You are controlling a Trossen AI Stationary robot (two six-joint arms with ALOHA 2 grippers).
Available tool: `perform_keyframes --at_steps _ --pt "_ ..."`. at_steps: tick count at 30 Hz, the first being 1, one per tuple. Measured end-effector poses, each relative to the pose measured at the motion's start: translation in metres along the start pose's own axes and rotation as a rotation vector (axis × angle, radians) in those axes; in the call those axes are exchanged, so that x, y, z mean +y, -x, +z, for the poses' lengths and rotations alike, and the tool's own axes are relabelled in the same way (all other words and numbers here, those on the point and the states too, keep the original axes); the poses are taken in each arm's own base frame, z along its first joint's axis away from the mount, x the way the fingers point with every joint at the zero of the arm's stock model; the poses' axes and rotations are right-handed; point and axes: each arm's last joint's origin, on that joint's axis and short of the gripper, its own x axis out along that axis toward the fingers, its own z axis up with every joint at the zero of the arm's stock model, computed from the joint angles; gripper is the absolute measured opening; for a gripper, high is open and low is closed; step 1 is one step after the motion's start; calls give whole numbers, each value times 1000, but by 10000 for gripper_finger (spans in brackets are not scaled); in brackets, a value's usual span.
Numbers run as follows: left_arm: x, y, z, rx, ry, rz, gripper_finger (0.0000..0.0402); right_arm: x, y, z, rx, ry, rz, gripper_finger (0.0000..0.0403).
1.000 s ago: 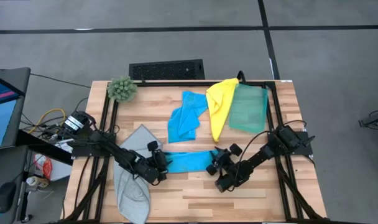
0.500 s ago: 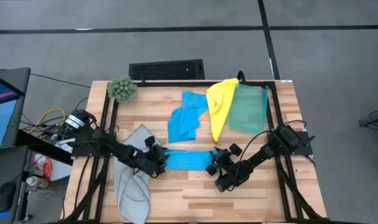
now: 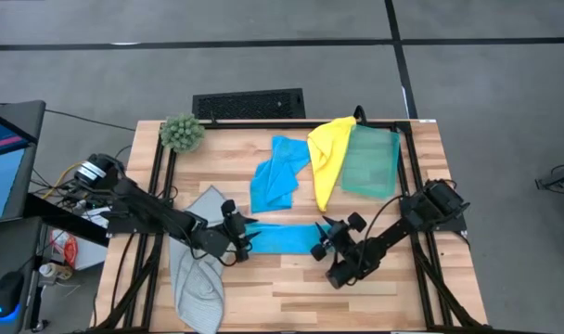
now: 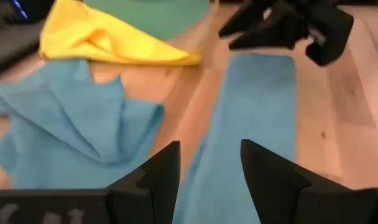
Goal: Fold microfiber towels
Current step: Fold the blue microfiber cloth
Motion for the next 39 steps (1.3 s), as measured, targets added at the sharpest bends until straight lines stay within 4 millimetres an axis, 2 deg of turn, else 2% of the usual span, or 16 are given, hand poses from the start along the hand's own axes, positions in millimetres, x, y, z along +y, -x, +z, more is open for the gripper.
perform_keyframes --at_steps 7,10,17,24,28,32,39 --pt "-27 -3 -49 83 -23 -12 113 2 1 -4 -5 2 8 163" --pt "-37 -1 -63 73 -19 -12 88 2 2 -4 -5 -2 13 163" --pt "-36 -10 -82 105 -34 46 35 2 1 -3 -5 8 6 163" --pt "-31 -18 -83 156 -106 31 8 1 1 1 -64 63 -12 163" --pt "-29 -19 -82 179 -197 11 6 -1 -12 1 -6 149 -41 163" --pt "-30 -17 -76 154 -184 -6 8 -2 -26 -10 72 175 -65 163" --pt "-44 -2 -39 53 -173 -101 7 1 -29 -35 77 61 -68 163"
